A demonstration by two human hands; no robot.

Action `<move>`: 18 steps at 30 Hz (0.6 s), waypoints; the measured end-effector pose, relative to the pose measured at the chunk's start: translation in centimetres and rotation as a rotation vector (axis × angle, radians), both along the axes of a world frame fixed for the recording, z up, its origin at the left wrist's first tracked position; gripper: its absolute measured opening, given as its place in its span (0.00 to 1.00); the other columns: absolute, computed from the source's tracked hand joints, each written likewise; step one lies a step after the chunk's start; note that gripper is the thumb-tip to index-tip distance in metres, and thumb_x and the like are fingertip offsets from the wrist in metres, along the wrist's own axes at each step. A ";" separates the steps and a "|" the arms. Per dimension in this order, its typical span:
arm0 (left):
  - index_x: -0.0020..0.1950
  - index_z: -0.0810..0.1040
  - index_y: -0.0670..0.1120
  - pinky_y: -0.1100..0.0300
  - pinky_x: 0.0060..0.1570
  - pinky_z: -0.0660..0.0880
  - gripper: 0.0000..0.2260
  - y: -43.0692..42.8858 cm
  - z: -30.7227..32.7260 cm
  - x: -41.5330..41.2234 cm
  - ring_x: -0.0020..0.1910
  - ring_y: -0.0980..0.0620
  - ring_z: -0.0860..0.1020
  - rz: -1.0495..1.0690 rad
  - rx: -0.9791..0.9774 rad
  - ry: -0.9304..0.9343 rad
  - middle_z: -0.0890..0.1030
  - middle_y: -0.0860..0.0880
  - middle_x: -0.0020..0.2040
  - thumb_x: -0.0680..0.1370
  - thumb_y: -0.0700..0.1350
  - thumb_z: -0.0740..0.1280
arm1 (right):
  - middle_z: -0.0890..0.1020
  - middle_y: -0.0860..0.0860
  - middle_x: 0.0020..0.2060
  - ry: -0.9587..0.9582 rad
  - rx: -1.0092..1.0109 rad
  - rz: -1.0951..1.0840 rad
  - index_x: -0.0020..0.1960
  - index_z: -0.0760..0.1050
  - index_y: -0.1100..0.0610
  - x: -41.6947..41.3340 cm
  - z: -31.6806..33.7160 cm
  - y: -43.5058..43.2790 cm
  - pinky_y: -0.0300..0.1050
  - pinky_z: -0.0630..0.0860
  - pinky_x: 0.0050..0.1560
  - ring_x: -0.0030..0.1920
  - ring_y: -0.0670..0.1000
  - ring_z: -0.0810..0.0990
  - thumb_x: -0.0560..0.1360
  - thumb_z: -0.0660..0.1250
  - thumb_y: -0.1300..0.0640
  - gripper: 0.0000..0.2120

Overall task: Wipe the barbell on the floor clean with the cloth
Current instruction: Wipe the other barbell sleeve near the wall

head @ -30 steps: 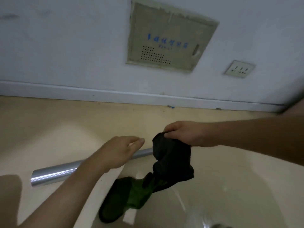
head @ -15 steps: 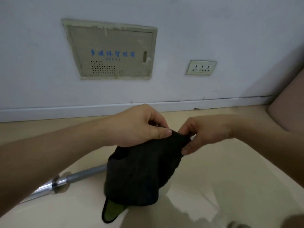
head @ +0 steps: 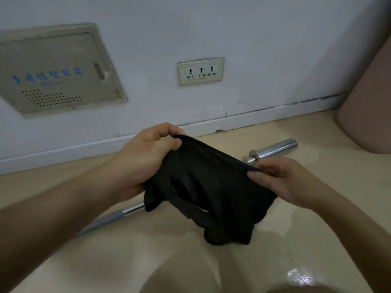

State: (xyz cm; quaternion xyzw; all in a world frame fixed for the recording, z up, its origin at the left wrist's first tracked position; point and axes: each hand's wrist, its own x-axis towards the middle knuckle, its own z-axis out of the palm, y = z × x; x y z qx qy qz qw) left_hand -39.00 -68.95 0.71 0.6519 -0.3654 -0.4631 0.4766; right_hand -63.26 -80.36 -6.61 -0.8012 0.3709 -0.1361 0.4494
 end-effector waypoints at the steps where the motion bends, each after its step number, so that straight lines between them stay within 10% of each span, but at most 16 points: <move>1: 0.45 0.77 0.48 0.63 0.28 0.73 0.09 -1.0 -1.0 -1.4 0.31 0.52 0.76 0.065 0.001 0.060 0.78 0.45 0.36 0.78 0.38 0.59 | 0.84 0.54 0.42 -0.132 0.157 -0.121 0.49 0.80 0.51 -0.4 -0.5 -0.3 0.51 0.78 0.45 0.44 0.51 0.83 0.76 0.64 0.50 0.08; 5: 0.48 0.73 0.50 0.60 0.30 0.72 0.08 -4.3 -6.5 -8.2 0.33 0.52 0.76 -0.018 0.102 0.175 0.78 0.47 0.38 0.79 0.37 0.58 | 0.80 0.63 0.54 -0.479 0.759 -0.275 0.58 0.78 0.55 -1.0 -3.9 -1.0 0.58 0.70 0.51 0.54 0.64 0.78 0.76 0.62 0.45 0.17; 9: 0.56 0.74 0.55 0.60 0.41 0.79 0.14 -6.6 -12.0 -13.0 0.42 0.56 0.81 -0.376 0.291 0.062 0.81 0.54 0.41 0.79 0.37 0.58 | 0.84 0.58 0.47 -0.429 0.570 -0.302 0.52 0.79 0.56 -1.6 -7.7 -1.7 0.59 0.77 0.55 0.50 0.59 0.82 0.74 0.68 0.55 0.09; 18: 0.51 0.80 0.52 0.54 0.51 0.79 0.13 -12.7 -18.0 -13.3 0.45 0.55 0.82 -0.340 0.251 -0.184 0.84 0.51 0.43 0.73 0.37 0.64 | 0.83 0.48 0.51 -0.395 0.568 -0.327 0.59 0.77 0.49 -2.4 -12.2 -5.0 0.44 0.78 0.52 0.53 0.47 0.81 0.73 0.69 0.61 0.16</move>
